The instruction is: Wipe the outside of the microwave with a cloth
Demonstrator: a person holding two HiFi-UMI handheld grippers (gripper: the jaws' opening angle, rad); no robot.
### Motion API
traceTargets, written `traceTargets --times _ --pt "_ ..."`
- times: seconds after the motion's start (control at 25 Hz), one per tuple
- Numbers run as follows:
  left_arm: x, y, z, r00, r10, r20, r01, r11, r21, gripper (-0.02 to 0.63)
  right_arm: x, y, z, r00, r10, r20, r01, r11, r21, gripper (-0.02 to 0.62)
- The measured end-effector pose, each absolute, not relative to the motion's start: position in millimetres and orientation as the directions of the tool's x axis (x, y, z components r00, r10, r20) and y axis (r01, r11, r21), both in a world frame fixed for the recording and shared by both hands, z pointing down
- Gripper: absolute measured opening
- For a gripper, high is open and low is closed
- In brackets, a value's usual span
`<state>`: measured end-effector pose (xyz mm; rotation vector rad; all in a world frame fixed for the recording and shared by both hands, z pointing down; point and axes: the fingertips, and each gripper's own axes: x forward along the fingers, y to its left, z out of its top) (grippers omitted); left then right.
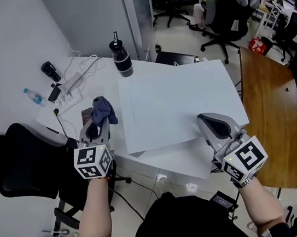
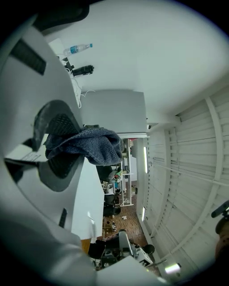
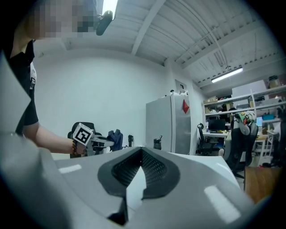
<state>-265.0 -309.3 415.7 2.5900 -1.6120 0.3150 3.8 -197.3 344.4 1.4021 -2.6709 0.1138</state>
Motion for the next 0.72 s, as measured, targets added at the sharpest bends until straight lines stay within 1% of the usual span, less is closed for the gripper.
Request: traceTargets --times 0.24,0.4,0.56,0.72 --pt "-252.5 -246.4 365.7 0.396 -0.909 0.134 -0.908 -0.409 -0.092 0.078 11.8 -160.8 337.0 -0.61 -0.784 0.119 -0.79 0.613 -0.008 0.0" --pt "-233.1 -200.5 337.9 0.4 -0.913 0.087 -0.907 -0.407 -0.108 0.078 19.5 -134.4 330.5 -0.629 -0.77 0.103 -0.775 0.632 -0.006 0.0" --pt "-198.9 -157.7 323.5 0.448 -0.892 0.064 -0.887 -0.452 -0.089 0.078 24.9 -109.8 324.3 -0.643 -0.761 0.085 -0.764 0.645 -0.004 0.0" --pt "-152.8 -119.2 318.0 0.524 -0.85 0.056 -0.847 -0.527 -0.067 0.078 31.4 -86.5 317.9 -0.649 -0.758 0.071 -0.76 0.65 0.0 0.0"
